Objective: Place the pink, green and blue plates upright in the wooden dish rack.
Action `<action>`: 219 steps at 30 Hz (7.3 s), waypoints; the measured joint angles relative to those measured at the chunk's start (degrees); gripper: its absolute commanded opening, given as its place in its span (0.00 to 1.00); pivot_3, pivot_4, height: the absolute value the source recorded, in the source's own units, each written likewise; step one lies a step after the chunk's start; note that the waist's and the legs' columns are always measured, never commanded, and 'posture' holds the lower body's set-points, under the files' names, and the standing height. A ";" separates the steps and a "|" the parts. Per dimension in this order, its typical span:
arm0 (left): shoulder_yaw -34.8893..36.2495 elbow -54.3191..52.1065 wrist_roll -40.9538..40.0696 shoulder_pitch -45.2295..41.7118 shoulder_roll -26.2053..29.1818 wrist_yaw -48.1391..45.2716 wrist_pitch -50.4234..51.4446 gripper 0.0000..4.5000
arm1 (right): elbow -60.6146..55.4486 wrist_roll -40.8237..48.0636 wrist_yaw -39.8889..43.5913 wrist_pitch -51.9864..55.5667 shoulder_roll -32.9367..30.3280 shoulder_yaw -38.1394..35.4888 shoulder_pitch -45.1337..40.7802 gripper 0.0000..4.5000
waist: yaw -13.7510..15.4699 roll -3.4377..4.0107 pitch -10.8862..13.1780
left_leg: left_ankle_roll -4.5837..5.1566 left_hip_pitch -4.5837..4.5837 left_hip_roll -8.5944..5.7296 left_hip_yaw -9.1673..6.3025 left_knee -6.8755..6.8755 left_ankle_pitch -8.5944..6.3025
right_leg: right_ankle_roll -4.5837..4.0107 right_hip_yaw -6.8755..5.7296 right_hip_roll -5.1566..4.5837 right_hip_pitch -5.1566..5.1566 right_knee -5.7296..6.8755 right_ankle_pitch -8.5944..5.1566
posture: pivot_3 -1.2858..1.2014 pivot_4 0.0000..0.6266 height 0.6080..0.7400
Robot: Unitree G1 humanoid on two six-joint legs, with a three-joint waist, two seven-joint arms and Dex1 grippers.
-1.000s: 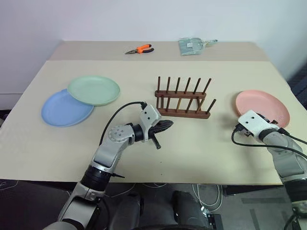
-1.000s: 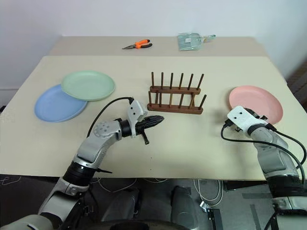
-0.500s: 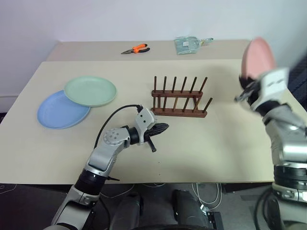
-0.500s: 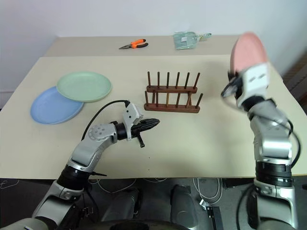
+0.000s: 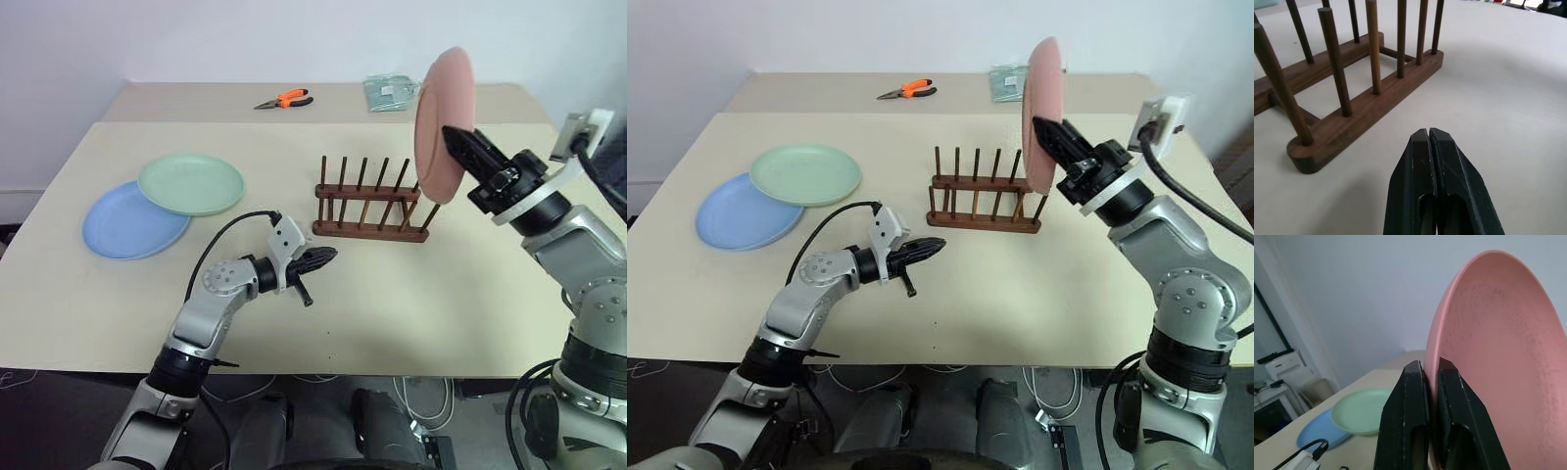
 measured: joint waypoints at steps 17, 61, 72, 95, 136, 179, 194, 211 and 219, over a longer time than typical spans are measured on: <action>1.65 -1.19 -3.25 0.70 0.18 0.63 3.19 0.65 | 12.61 -13.34 -1.39 -5.56 -1.30 4.02 -5.18 0.79 | -0.04 0.02 0.01 | 0.00 -0.01 -0.01 0.04 -0.01 0.00 | 0.02 0.01 0.01 -0.04 0.01 0.00 | 0.52 0.24 1.00; 46.86 13.82 -18.57 -19.66 -4.30 48.93 15.77 0.01 | 5.84 -66.04 14.61 -29.67 5.33 42.43 -6.73 1.00 | -1.14 -0.84 0.03 | -0.25 -0.06 -0.09 -0.19 -0.05 0.12 | 0.06 -0.06 0.06 -0.14 0.19 0.05 | 0.52 0.24 1.00; 27.20 -7.73 -23.52 -17.64 -6.71 35.35 17.93 0.01 | 12.79 -80.23 11.97 -40.65 2.32 43.21 -13.63 1.00 | -1.63 -0.81 0.05 | -0.25 0.00 -0.05 -0.10 -0.10 0.12 | 0.05 0.01 0.07 -0.15 0.18 0.04 | 0.52 0.24 1.00; 34.67 -7.01 -29.37 -23.07 -5.45 44.23 11.25 0.83 | 13.80 -82.30 6.55 -42.50 7.91 36.48 -9.23 0.00 | -1.39 -0.82 0.08 | -0.26 0.02 -0.05 -0.08 -0.19 0.12 | 0.03 0.09 0.13 -0.15 0.13 0.04 | 0.52 0.24 1.00; 8.50 -17.22 -21.28 4.69 12.51 5.28 12.78 1.00 | 4.92 -39.22 0.49 -9.30 8.06 18.19 -9.69 0.80 | -1.37 -0.38 0.26 | -0.19 -0.02 0.03 -0.06 -0.20 0.09 | -0.34 0.07 0.15 -0.22 0.15 -0.16 | 0.52 0.24 1.00; 40.83 -6.13 -23.90 -10.37 0.53 44.41 19.11 0.03 | 8.83 -74.55 17.01 -40.61 7.14 46.53 -12.78 1.00 | -0.58 -0.97 0.19 | -0.35 0.00 0.00 -0.19 -0.19 0.16 | -0.13 -0.05 0.15 -0.19 0.19 -0.03 | 0.52 0.24 1.00; 33.21 -15.35 -31.79 -17.01 0.64 43.87 26.63 0.00 | 29.38 -91.46 8.26 -49.38 11.33 49.64 -22.93 0.36 | -1.48 -0.94 0.20 | -0.36 -0.02 0.00 -0.20 -0.22 0.17 | -0.15 0.01 0.20 -0.25 0.22 -0.02 | 0.52 0.24 1.00; 39.59 -6.38 -18.12 -12.96 9.43 42.61 1.74 0.66 | 13.53 -70.32 8.57 -40.09 22.55 37.61 -13.83 0.00 | -1.25 -0.95 0.20 | -0.39 0.00 0.03 -0.21 -0.30 0.19 | -0.17 0.07 0.27 -0.26 0.20 -0.01 | 0.52 0.24 1.00; 16.05 -9.08 -10.48 10.27 12.29 19.48 -2.34 0.66 | -1.81 -37.46 1.37 -10.13 34.09 22.80 -7.78 0.00 | -1.42 -0.78 0.28 | -0.36 -0.05 0.08 -0.29 -0.34 0.17 | -0.45 0.10 0.26 -0.37 0.24 -0.12 | 0.52 0.24 1.00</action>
